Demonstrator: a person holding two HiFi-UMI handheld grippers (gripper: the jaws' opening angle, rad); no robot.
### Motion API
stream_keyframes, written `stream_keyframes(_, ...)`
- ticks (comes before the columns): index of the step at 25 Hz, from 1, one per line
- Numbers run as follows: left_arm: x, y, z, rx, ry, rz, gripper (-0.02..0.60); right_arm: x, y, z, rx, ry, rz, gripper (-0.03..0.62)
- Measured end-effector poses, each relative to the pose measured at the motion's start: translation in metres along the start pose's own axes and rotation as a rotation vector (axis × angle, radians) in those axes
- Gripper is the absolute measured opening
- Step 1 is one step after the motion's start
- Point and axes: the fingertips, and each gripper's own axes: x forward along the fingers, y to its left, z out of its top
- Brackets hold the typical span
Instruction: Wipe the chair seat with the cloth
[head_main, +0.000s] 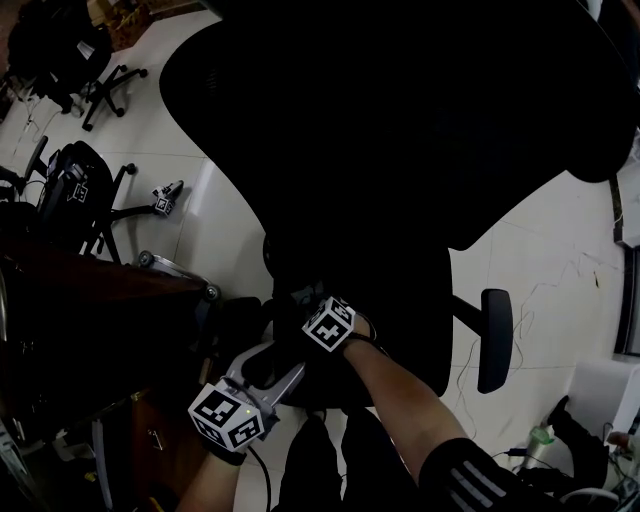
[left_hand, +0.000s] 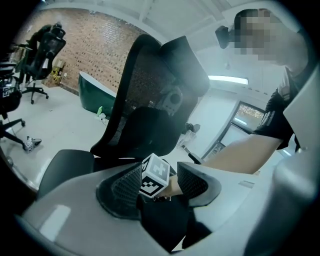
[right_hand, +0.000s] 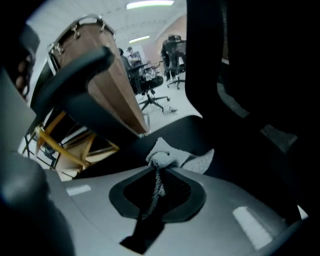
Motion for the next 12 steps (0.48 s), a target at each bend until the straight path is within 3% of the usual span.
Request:
stream_keyframes(6, 0.001, -0.009, -0.012, -0.013, 0.015, -0.019, 0.243, -0.034, -0.048, -0.081, 0.041, 0.082, -0.087, 0.041)
stream_keyframes(10, 0.004, -0.020, -0.012, -0.005, 0.015, -0.045, 0.242, -0.089, -0.101, -0.165, 0.192, 0.194, -0.235, 0.040)
stream_keyframes(12, 0.006, -0.025, -0.013, -0.001, 0.018, -0.058, 0.242, -0.112, -0.119, -0.190, 0.243, 0.200, -0.287, 0.040)
